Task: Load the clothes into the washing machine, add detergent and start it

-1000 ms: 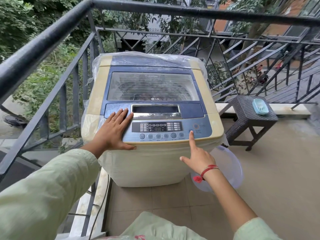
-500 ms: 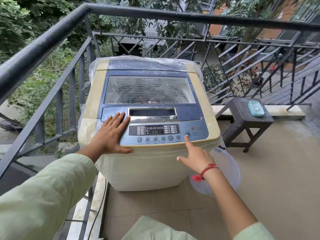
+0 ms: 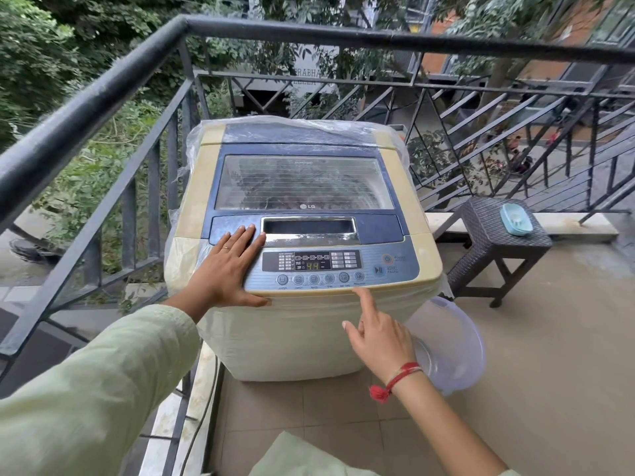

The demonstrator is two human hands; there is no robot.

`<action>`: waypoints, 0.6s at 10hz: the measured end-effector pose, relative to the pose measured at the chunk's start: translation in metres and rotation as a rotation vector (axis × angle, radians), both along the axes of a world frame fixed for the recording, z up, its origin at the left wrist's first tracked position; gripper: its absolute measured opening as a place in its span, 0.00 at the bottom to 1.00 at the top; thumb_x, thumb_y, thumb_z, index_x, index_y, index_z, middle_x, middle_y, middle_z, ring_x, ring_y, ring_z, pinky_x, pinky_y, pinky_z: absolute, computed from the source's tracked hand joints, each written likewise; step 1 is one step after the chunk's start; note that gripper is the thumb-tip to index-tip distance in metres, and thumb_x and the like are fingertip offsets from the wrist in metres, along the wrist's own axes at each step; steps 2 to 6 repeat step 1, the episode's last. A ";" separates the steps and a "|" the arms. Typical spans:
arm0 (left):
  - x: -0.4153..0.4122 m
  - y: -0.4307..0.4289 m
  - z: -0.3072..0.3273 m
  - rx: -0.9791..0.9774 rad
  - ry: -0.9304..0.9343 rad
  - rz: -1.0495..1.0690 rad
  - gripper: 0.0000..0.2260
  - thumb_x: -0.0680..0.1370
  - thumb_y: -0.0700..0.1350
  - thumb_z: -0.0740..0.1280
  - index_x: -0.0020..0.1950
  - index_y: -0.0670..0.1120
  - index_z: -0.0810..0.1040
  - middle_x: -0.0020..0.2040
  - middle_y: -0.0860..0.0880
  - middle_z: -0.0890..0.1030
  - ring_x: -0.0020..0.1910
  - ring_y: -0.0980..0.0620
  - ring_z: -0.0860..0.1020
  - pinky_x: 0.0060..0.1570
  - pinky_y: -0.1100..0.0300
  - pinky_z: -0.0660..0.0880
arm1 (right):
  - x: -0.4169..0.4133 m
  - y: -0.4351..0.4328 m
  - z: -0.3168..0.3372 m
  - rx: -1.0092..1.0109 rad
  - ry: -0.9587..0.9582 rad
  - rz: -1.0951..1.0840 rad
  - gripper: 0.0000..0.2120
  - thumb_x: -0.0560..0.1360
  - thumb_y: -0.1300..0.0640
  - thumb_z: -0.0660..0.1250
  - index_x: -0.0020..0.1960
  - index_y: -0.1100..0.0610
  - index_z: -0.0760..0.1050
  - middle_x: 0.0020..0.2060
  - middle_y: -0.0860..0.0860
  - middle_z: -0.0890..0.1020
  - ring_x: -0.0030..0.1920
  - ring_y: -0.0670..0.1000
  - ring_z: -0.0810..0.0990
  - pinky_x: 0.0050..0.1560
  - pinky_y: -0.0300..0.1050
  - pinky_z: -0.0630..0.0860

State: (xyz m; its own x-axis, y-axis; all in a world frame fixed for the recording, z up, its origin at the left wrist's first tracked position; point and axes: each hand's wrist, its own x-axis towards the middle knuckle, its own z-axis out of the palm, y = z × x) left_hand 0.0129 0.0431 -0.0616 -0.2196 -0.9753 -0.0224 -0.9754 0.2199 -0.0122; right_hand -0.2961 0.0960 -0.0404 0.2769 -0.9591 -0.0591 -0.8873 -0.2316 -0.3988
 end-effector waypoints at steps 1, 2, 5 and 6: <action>-0.001 0.000 0.006 0.027 0.022 0.000 0.56 0.61 0.81 0.50 0.78 0.47 0.43 0.78 0.44 0.45 0.78 0.45 0.45 0.75 0.47 0.42 | 0.002 -0.014 0.013 -0.205 -0.092 0.012 0.26 0.75 0.50 0.63 0.70 0.50 0.60 0.47 0.49 0.81 0.45 0.58 0.81 0.42 0.50 0.76; -0.001 0.000 0.006 0.027 0.022 0.000 0.56 0.61 0.81 0.50 0.78 0.47 0.43 0.78 0.44 0.45 0.78 0.45 0.45 0.75 0.47 0.42 | 0.002 -0.014 0.013 -0.205 -0.092 0.012 0.26 0.75 0.50 0.63 0.70 0.50 0.60 0.47 0.49 0.81 0.45 0.58 0.81 0.42 0.50 0.76; -0.001 0.000 0.006 0.027 0.022 0.000 0.56 0.61 0.81 0.50 0.78 0.47 0.43 0.78 0.44 0.45 0.78 0.45 0.45 0.75 0.47 0.42 | 0.002 -0.014 0.013 -0.205 -0.092 0.012 0.26 0.75 0.50 0.63 0.70 0.50 0.60 0.47 0.49 0.81 0.45 0.58 0.81 0.42 0.50 0.76; -0.001 0.000 0.006 0.027 0.022 0.000 0.56 0.61 0.81 0.50 0.78 0.47 0.43 0.78 0.44 0.45 0.78 0.45 0.45 0.75 0.47 0.42 | 0.002 -0.014 0.013 -0.205 -0.092 0.012 0.26 0.75 0.50 0.63 0.70 0.50 0.60 0.47 0.49 0.81 0.45 0.58 0.81 0.42 0.50 0.76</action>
